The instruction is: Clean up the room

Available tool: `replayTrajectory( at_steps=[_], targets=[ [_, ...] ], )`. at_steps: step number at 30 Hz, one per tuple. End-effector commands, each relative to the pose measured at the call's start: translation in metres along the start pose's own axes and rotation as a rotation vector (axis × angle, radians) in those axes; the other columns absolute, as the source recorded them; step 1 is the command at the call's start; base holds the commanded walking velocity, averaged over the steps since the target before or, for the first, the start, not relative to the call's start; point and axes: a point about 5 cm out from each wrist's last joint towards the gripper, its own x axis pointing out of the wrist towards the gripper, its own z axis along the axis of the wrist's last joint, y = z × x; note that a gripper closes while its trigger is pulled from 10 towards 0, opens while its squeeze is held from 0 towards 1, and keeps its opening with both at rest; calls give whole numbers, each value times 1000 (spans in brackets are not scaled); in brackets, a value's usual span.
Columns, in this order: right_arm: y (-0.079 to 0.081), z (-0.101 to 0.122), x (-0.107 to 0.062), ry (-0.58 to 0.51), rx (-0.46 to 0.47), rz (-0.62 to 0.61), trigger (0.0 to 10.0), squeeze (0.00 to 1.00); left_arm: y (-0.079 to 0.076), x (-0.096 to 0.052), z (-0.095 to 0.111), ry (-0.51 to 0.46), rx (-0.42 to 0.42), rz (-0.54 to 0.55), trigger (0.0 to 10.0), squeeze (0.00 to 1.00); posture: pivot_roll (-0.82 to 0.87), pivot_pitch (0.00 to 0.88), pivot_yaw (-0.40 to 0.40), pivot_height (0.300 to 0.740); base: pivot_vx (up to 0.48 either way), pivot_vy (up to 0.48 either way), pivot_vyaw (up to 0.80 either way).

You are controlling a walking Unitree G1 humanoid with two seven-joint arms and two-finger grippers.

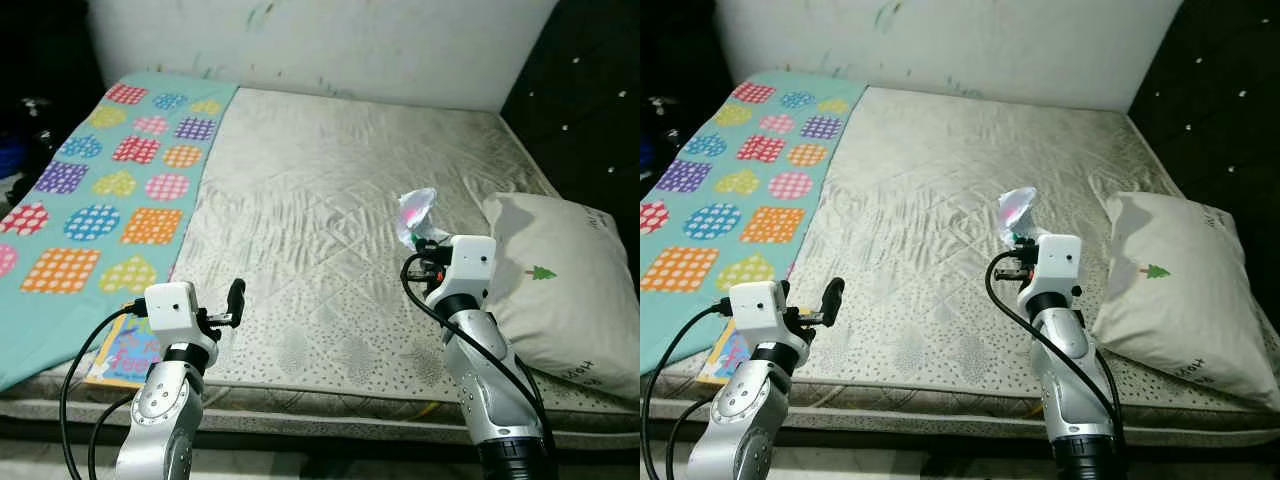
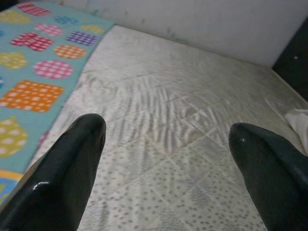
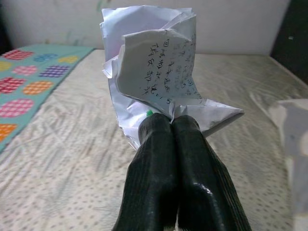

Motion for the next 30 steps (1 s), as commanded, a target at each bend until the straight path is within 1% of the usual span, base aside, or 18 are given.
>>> replayTrajectory(
  at_steps=[1,3,14,19,30],
  targets=[
    [-4,1,-1,4,3,-10,10000,0,-3,0,0,3,-6,-2,10000,0,-40,101,-37,740,0,356,-587],
    [-4,1,-1,4,2,-9,10000,0,-3,0,0,3,-6,-2,10000,0,-41,102,-37,740,0,356,-519],
    [-4,0,-2,10,0,-10,10000,0,-3,0,0,7,-5,-5,10000,0,-43,106,-37,740,0,395,0],
    [-5,0,-2,12,-1,-11,10000,0,-3,0,0,8,-4,-6,10000,0,-43,106,-36,740,0,464,-492],
    [-4,-1,-2,13,-3,-6,10000,0,-3,0,-1,8,-2,-12,10000,0,-43,102,-34,740,0,480,0]
  ],
)
